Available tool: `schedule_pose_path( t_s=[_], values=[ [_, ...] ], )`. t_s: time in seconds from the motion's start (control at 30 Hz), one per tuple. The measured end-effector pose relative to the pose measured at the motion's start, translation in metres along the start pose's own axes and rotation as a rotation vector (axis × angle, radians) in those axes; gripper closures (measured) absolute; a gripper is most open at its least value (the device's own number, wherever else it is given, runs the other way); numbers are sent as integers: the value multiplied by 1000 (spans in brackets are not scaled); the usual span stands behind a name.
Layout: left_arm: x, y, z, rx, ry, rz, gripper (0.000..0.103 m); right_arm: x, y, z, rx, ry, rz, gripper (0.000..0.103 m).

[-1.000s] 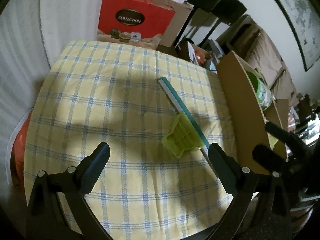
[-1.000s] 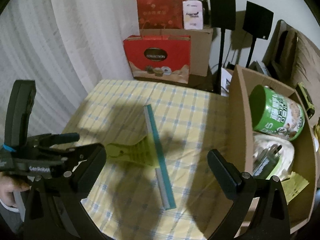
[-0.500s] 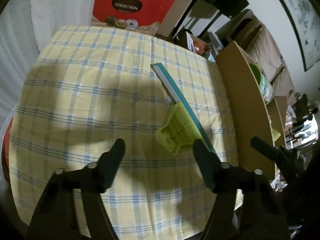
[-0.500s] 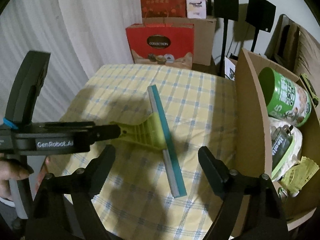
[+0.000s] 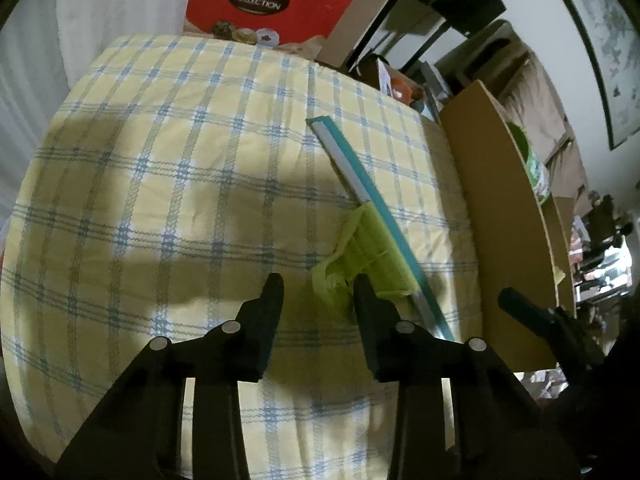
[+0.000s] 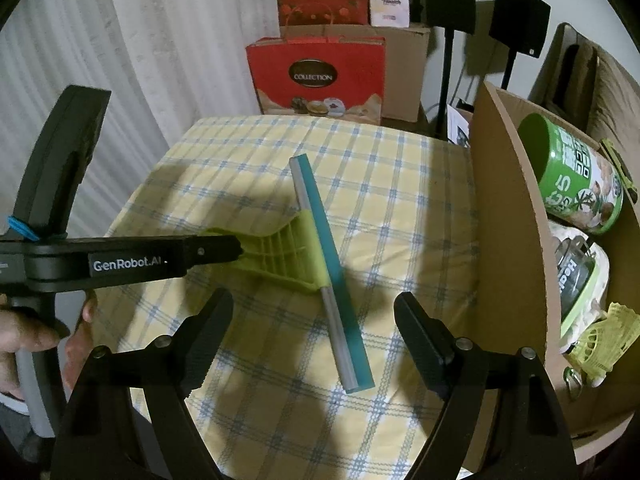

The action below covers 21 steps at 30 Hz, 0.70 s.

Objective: Organize objects
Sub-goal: 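Reach the left gripper to the green squeegee and grasp its handle, then grasp the teal squeegee blade with the right gripper while the left holds the handle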

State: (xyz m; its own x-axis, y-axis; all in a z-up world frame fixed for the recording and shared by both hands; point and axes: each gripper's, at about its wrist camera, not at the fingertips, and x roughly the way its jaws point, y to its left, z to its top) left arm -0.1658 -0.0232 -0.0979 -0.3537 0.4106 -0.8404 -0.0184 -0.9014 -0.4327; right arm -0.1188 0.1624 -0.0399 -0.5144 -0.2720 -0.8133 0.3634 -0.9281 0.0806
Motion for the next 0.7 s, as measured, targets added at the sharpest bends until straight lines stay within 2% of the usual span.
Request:
schedule_pose_path(
  t_s=[0.3,0.47,0.53,0.6,0.67,0.7],
  values=[
    [5,14,-1,-14,-1,21,74,5,1,0,-6,16,2,19],
    [5,12,-2,4,-9,29,75,14,4,-3,11,54,52,21],
    [6,12,-1,0,-9,25,75,19,6,-5,9,75,69,34],
    [6,12,1,-2,-6,22,75,25,8,-7,5,97,68,40],
    [6,13,1,-5,-2,16,75,34,7,-11,21,120,80,51],
    [6,14,1,-7,1,10,75,36,6,-12,31,128,92,62]
  ],
)
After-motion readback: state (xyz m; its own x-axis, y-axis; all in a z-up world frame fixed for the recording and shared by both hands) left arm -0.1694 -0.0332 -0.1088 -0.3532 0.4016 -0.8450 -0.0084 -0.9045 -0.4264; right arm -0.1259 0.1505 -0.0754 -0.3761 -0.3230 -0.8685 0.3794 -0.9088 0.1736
